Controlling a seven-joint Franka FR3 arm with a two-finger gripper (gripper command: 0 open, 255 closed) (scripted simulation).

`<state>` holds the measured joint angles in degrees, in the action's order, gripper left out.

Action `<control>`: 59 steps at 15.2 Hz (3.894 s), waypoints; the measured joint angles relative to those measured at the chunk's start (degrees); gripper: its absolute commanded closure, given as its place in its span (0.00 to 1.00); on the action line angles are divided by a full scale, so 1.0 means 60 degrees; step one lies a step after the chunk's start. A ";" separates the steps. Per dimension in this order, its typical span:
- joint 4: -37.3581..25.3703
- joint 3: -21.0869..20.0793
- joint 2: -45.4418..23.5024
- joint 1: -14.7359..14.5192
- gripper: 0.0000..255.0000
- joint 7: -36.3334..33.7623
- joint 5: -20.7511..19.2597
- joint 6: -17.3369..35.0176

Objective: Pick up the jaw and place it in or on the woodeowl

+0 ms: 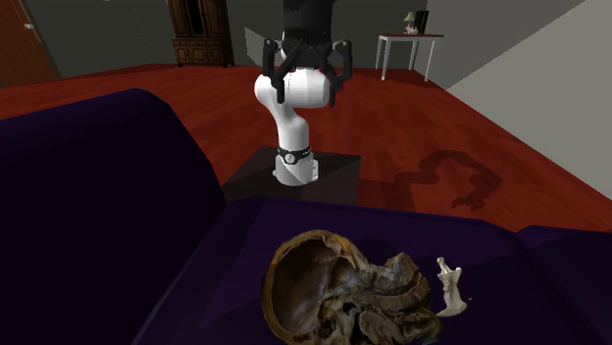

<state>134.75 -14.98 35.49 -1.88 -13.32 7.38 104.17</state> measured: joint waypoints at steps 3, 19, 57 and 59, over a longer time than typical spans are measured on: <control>-0.0054 -0.0594 -0.0727 -0.0056 0.00 -0.0687 0.0146 0.0591; -0.2497 -0.3168 -0.6243 -0.0224 0.00 -0.5061 -0.1489 0.2763; -0.6110 -0.2566 -1.1599 -0.2376 0.00 -0.8125 -0.4193 0.3414; -0.7506 -0.2232 -1.2104 -0.3298 0.00 -0.8489 -0.4691 0.1697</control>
<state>89.72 -28.37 -37.14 -21.67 -64.25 -20.77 114.35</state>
